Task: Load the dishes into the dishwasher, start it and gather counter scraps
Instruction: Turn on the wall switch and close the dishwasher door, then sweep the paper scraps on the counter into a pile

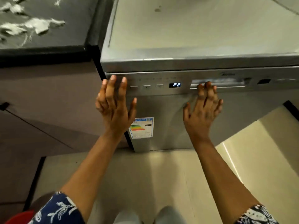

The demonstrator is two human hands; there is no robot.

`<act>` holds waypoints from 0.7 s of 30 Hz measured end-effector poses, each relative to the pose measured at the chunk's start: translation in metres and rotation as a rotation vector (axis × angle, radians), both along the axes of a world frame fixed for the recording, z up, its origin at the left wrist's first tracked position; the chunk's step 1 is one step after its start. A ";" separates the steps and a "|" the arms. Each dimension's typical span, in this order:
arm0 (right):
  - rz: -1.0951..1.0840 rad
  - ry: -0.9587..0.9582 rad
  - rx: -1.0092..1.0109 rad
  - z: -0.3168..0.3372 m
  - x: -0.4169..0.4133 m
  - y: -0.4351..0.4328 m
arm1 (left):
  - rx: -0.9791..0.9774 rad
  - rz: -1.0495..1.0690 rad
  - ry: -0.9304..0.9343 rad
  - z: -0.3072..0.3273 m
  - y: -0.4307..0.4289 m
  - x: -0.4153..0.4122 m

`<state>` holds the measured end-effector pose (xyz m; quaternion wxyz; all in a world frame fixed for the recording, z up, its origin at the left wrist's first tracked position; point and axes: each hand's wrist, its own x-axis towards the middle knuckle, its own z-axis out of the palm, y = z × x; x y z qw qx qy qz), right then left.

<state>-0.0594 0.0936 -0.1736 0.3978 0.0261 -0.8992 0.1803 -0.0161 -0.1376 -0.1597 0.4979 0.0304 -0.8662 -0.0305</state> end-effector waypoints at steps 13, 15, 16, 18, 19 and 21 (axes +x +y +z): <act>0.305 -0.708 0.378 0.186 0.029 -0.032 | 0.187 -0.010 -0.912 0.171 0.000 0.031; 0.287 -0.742 0.410 0.196 0.030 -0.036 | 0.204 -0.014 -0.965 0.187 0.000 0.028; 0.264 -0.758 0.430 0.199 0.029 -0.037 | 0.199 -0.031 -0.991 0.192 -0.001 0.027; 0.218 -0.770 0.449 0.210 0.028 -0.046 | 0.200 -0.035 -0.995 0.202 -0.012 0.031; 0.197 -0.758 0.438 0.216 0.026 -0.055 | 0.219 -0.018 -0.955 0.206 -0.023 0.034; 0.213 -0.733 0.433 0.227 0.021 -0.076 | 0.312 0.061 -0.836 0.211 -0.050 0.039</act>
